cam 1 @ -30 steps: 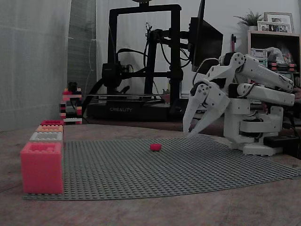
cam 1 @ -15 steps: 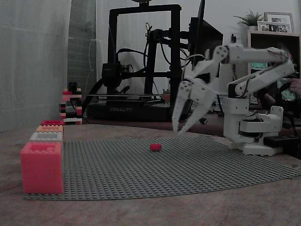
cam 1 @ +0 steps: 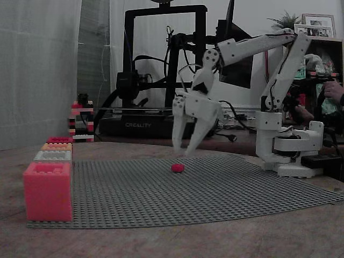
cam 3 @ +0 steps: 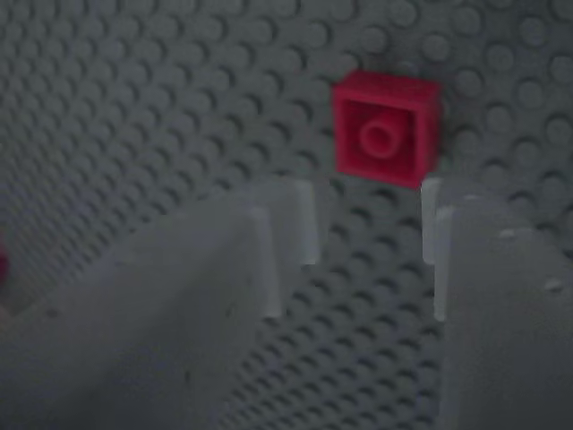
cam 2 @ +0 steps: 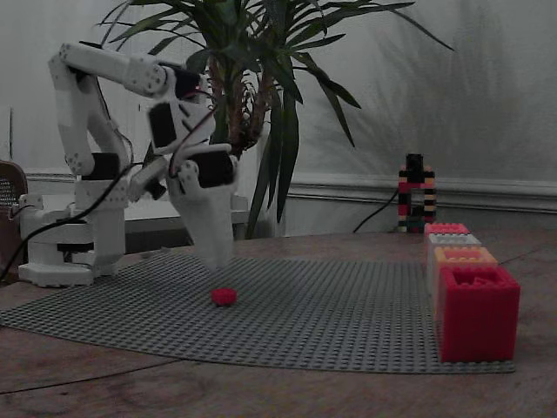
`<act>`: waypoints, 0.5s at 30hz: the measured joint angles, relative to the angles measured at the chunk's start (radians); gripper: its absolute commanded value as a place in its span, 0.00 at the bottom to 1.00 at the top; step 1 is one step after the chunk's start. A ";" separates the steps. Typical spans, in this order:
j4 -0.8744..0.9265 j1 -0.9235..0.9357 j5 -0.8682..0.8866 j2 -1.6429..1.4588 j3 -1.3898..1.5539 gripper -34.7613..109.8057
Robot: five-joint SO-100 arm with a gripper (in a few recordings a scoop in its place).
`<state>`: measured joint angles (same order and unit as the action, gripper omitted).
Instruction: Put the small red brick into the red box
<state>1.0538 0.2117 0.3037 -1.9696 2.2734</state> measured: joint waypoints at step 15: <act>-0.035 0.002 0.041 0.149 -0.031 0.38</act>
<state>1.0186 0.2132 0.3451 -1.8208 2.2427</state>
